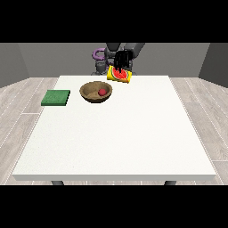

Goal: Pick the cup and pour the ball into the bowl, then pick the bowl and place it on the pad

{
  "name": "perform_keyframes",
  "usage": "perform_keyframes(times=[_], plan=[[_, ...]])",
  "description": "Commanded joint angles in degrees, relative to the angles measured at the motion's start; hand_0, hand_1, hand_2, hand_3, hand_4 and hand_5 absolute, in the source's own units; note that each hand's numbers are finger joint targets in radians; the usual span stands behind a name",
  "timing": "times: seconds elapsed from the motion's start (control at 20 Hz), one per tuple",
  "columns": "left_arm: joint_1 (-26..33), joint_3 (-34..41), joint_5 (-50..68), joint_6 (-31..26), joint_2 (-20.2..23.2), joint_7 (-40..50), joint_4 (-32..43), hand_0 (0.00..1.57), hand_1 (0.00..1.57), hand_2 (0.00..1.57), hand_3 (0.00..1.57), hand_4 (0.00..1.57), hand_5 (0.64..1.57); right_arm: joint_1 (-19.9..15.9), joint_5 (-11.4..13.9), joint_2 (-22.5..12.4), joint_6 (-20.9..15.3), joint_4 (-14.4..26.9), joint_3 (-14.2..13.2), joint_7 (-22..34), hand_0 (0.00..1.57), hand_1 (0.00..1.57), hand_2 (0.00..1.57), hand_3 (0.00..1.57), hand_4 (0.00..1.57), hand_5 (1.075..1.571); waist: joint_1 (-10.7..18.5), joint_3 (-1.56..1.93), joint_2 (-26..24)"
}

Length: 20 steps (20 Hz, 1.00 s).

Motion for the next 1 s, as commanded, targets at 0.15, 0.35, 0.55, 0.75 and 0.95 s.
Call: perform_keyframes(times=[0.15,0.35,0.55,0.75,0.95], plan=[[11.7,15.1,21.4,9.0,4.8,-17.7,-9.7,1.21,1.21,1.57,1.57,0.93,1.571,1.7,0.8,1.7,-1.2,-5.4,0.9,-1.4,0.0,0.0,0.0,0.0,0.4,1.565,1.2,-0.24,5.0],[21.2,20.2,32.5,9.6,5.8,-31.8,-14.8,1.55,1.55,1.57,1.57,1.31,1.549,3.6,1.5,2.4,-1.7,-10.9,2.2,-1.2,0.0,0.0,0.0,0.0,0.4,1.566,0.4,-0.28,7.8],[22.3,26.8,47.0,1.7,2.0,-40.2,-22.0,1.5,1.5,1.57,1.57,1.47,1.461,4.4,2.1,3.0,-2.9,-12.5,2.6,-0.4,0.0,0.0,0.0,0.0,0.42,1.565,2.4,-0.62,7.9],[20.8,32.7,61.4,-11.1,-5.3,-41.3,-26.3,1.37,1.37,1.57,1.57,0.86,1.564,3.6,1.9,4.4,-3.6,-12.5,3.3,-0.6,0.0,0.0,0.0,0.0,0.46,1.566,3.9,-1.3,9.3],[21.6,39.3,73.8,-26.4,-2.6,-49.3,-30.0,0.41,0.41,0.0,0.0,0.26,1.569,4.1,4.4,6.7,-7.0,-14.1,4.9,-0.1,0.0,0.0,0.0,0.0,0.53,1.564,8.2,-0.57,12.3]])
